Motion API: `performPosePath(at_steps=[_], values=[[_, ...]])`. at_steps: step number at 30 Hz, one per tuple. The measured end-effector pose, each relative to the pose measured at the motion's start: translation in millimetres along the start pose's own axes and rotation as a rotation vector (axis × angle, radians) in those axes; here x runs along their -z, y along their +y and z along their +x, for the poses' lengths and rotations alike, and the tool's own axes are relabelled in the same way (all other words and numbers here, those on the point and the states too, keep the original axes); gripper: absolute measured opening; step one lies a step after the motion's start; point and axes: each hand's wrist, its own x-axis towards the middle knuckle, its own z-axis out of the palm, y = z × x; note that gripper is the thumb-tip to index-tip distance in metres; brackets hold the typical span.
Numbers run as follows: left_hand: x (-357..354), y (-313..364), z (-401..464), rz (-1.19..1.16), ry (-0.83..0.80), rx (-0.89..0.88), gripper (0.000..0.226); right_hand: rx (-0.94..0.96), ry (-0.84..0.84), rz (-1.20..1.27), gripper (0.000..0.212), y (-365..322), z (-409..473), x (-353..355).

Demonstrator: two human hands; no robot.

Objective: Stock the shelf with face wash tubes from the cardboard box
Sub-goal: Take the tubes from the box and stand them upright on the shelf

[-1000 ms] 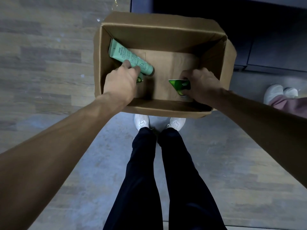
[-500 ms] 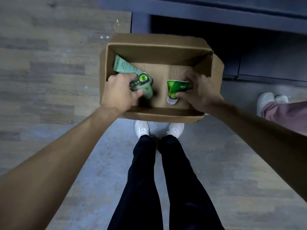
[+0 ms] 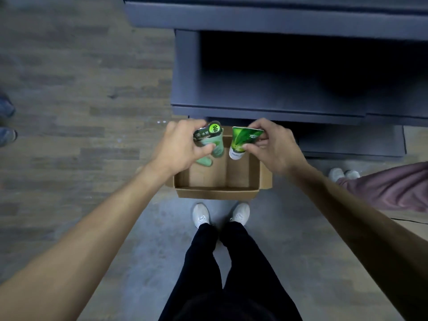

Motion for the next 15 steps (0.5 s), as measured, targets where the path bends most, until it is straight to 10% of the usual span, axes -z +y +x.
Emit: performPosePath(at_steps=[15], values=[[179,104,7,0.08,0.169,-0.303,0.035,0.192,0.302,0.104,0.028,-140,-47,107]])
